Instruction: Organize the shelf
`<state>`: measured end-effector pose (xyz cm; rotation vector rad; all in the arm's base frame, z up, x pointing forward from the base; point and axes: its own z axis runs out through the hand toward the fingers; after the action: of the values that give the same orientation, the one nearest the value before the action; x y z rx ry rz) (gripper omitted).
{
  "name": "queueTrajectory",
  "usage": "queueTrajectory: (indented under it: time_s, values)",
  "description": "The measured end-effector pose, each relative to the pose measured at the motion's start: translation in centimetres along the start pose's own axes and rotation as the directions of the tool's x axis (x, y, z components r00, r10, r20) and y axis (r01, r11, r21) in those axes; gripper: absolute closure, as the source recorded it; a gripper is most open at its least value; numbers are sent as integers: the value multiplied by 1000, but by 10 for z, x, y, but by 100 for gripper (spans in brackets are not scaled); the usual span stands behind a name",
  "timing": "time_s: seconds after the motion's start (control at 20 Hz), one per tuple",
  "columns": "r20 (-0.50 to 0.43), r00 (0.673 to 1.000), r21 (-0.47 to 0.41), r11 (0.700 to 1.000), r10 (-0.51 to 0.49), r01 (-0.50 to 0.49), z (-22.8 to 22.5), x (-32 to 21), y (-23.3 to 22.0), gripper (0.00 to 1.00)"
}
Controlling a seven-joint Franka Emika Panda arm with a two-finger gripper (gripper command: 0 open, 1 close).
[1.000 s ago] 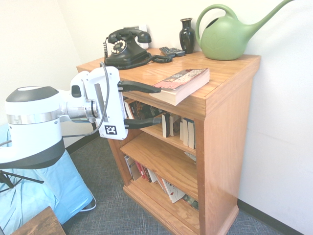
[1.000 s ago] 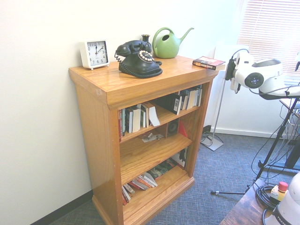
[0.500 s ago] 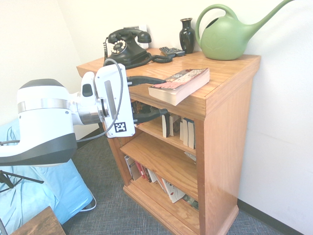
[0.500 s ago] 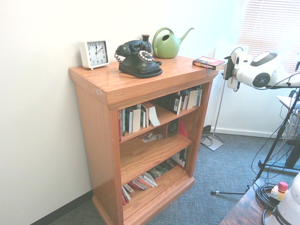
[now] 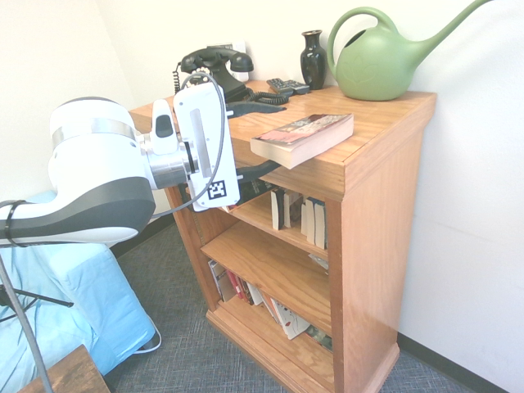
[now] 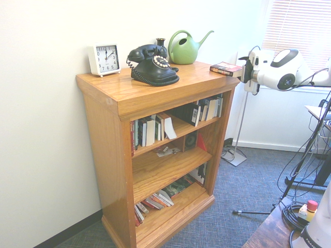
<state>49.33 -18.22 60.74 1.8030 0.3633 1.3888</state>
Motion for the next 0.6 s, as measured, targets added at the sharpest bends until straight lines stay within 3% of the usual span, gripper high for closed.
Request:
queueTrajectory:
  time_s: [0.1,0.15,0.6]
  values:
    - [2,1000,12,1000,-4,4,2,-2,-5,0]
    - [3,1000,15,1000,-5,5,4,-3,-7,100]
    - [8,1000,8,1000,-8,8,17,-12,-18,100]
